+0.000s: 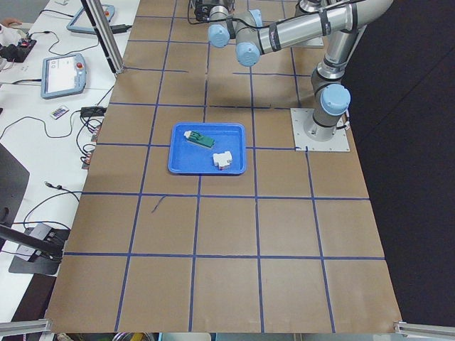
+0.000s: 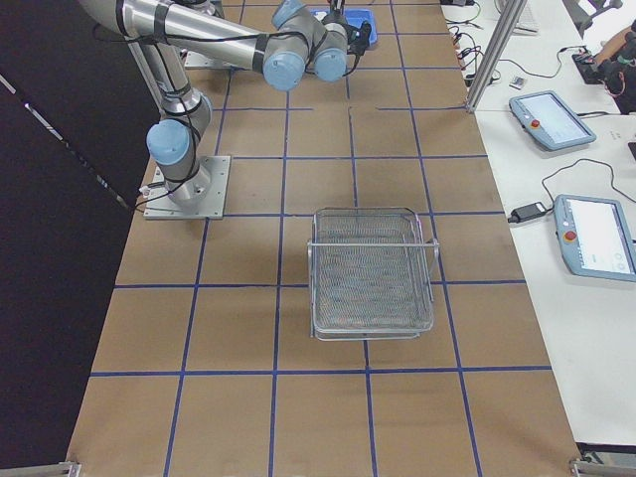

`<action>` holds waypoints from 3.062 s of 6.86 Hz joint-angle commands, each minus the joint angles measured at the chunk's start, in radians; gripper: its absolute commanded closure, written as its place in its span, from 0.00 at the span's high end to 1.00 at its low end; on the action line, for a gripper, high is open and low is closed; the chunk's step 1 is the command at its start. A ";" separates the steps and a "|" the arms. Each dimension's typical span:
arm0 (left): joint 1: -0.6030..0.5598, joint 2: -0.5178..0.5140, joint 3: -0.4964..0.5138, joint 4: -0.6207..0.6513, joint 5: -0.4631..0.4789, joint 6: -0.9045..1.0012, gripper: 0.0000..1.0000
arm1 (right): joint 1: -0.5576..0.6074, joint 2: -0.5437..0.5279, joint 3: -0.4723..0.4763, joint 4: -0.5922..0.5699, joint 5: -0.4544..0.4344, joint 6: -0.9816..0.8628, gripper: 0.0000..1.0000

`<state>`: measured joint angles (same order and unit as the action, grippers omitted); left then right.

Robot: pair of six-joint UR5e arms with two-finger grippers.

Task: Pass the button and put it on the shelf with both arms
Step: 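Close the right gripper on the button's far end beside the left gripper, then open the left gripper and pull it back while the right gripper withdraws, then carry the red button with the right gripper to the wire basket rack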

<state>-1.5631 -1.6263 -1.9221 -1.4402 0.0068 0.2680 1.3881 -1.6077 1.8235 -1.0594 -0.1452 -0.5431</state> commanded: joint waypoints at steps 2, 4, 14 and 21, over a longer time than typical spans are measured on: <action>0.014 0.008 0.018 0.001 0.007 -0.073 1.00 | -0.018 0.003 -0.016 -0.016 -0.017 0.011 0.20; 0.082 0.009 0.083 -0.003 0.266 -0.142 1.00 | -0.114 0.011 -0.148 -0.077 -0.391 0.023 0.20; 0.017 -0.010 0.465 -0.169 1.579 -0.273 1.00 | -0.432 0.213 -0.181 -0.992 -1.510 -0.236 0.25; 0.017 0.011 0.423 -0.195 1.576 -0.194 1.00 | -0.477 0.232 -0.181 -0.978 -1.400 -0.235 1.00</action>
<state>-1.5471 -1.6158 -1.4967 -1.6344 1.5749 0.0773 0.9114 -1.3675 1.6457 -2.0404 -1.5442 -0.7817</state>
